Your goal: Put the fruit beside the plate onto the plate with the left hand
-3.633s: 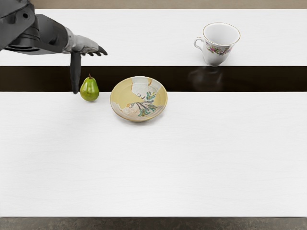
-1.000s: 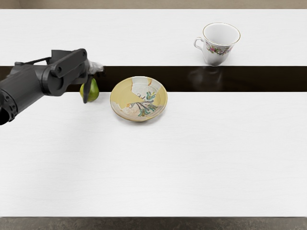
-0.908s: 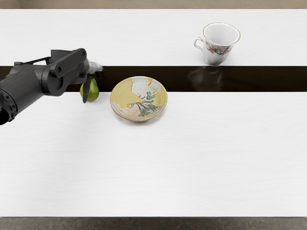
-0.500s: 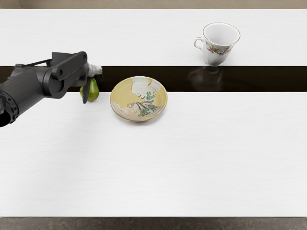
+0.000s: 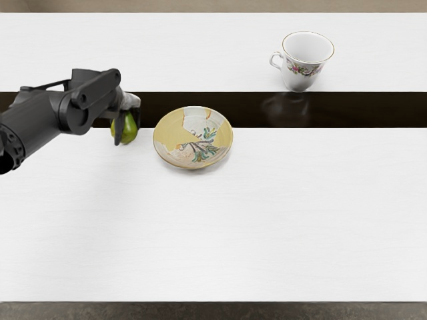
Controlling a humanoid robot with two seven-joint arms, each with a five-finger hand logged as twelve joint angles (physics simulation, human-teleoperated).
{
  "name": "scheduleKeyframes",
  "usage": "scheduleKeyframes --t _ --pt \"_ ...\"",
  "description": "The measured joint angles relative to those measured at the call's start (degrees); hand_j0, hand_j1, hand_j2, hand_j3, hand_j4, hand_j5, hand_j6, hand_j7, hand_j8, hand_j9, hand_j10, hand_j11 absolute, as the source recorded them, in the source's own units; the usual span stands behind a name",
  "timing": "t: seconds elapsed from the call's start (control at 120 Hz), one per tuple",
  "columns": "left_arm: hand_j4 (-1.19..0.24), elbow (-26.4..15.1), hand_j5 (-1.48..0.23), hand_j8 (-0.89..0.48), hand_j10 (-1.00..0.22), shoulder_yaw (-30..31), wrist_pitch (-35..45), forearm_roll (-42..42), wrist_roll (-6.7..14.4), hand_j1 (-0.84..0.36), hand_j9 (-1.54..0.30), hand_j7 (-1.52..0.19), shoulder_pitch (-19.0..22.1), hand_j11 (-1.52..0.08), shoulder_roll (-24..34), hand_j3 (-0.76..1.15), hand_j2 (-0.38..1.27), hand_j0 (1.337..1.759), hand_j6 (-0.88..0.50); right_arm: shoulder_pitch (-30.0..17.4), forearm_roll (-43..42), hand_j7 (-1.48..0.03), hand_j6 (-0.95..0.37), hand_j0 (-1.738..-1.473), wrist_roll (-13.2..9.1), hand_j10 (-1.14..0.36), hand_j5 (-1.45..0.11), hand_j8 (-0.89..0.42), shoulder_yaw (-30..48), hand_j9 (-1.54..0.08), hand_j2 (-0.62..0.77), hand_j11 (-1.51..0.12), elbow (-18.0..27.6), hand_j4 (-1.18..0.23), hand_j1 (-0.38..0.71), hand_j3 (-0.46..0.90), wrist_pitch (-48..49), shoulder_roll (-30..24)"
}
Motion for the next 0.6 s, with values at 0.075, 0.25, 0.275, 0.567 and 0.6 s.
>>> scheduleKeyframes --t 0.075,0.25,0.275,0.567,0.6 --pt "-0.53 -0.1 -0.78 -0.41 -0.56 0.0 -0.9 -0.2 0.1 -0.29 -0.72 -0.74 -0.3 -0.72 0.0 0.00 0.44 1.658 -0.39 0.0 0.0 0.00 0.00 -1.658 0.0 0.00 0.00 0.00 0.0 0.00 0.00 0.00 0.0 0.00 -0.35 0.00 0.0 0.0" --pt "-0.56 -0.5 -0.78 -0.41 -0.56 -0.2 -4.0 -1.2 0.2 -0.28 -0.73 -0.76 -2.7 -0.73 0.2 0.00 0.40 1.658 -0.40 0.0 0.0 0.00 0.00 -1.658 0.0 0.00 0.00 0.00 0.0 0.00 0.00 0.00 0.0 0.00 -0.35 0.00 0.0 0.0" --pt "-0.55 -0.6 -0.78 -0.41 -0.56 -0.2 -4.5 -1.4 0.2 -0.28 -0.73 -0.76 -3.2 -0.73 0.2 0.00 0.40 1.658 -0.40 0.0 0.0 0.00 0.00 -1.658 0.0 0.00 0.00 0.00 0.0 0.00 0.00 0.00 0.0 0.00 -0.35 0.00 0.0 0.0" --pt "-0.55 -1.0 -0.76 -0.40 -0.56 -0.4 -6.2 -5.2 0.3 -0.26 -0.74 -0.75 -8.0 -0.74 -0.2 0.00 0.32 1.658 -0.39 0.0 0.0 0.00 0.00 -1.658 0.0 0.00 0.00 0.00 0.0 0.00 0.00 0.00 0.0 0.00 -0.35 0.00 0.0 0.0" --pt "-0.55 -1.0 -0.76 -0.40 -0.56 -0.4 -6.2 -5.6 0.3 -0.26 -0.74 -0.75 -8.4 -0.74 -0.2 0.00 0.32 1.658 -0.39 0.0 0.0 0.00 0.00 -1.658 0.0 0.00 0.00 0.00 0.0 0.00 0.00 0.00 0.0 0.00 -0.35 0.00 0.0 0.0"
